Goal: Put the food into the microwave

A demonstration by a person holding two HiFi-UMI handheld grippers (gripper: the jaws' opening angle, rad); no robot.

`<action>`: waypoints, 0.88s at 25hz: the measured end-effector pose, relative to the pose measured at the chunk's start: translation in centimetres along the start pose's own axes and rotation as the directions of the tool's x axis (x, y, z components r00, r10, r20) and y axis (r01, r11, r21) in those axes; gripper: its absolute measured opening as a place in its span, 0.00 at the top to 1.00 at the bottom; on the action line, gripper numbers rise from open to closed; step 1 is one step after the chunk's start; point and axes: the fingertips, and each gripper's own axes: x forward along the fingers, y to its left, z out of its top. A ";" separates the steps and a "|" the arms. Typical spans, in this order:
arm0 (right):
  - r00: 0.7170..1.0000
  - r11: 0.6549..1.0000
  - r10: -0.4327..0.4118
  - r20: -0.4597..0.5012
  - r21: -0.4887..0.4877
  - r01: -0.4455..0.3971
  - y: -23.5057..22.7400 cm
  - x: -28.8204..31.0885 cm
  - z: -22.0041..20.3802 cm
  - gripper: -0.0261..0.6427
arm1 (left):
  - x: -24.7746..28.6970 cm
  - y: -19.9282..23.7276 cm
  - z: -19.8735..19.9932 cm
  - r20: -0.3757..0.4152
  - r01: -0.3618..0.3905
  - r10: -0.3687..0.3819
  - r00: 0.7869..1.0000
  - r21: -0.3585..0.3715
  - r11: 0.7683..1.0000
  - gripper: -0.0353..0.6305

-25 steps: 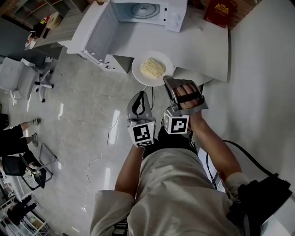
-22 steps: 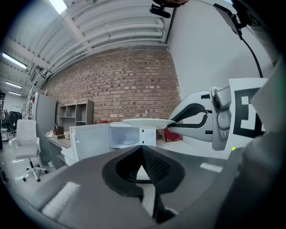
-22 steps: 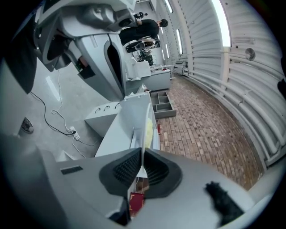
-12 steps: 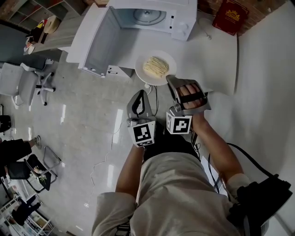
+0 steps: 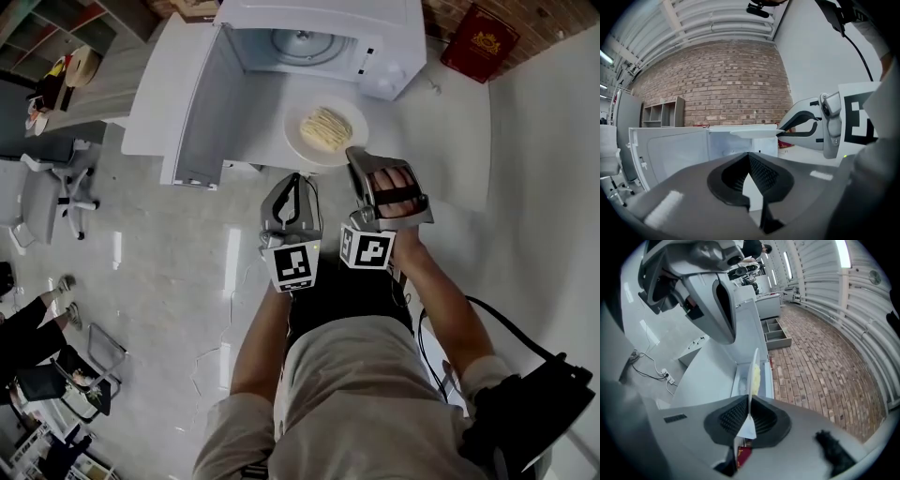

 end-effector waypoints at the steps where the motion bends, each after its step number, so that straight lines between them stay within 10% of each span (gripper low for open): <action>1: 1.000 1.000 0.004 -0.005 0.004 -0.004 0.1 0.6 0.2 0.93 | 0.5 0.5 -0.3 -0.002 0.001 -0.001 1.000 0.000 1.000 0.94; 22: 0.994 0.998 0.040 -0.101 0.053 -0.034 0.5 16.5 -0.8 0.93 | 12.8 7.5 -4.6 -0.046 0.013 -0.014 0.999 -0.012 1.000 0.94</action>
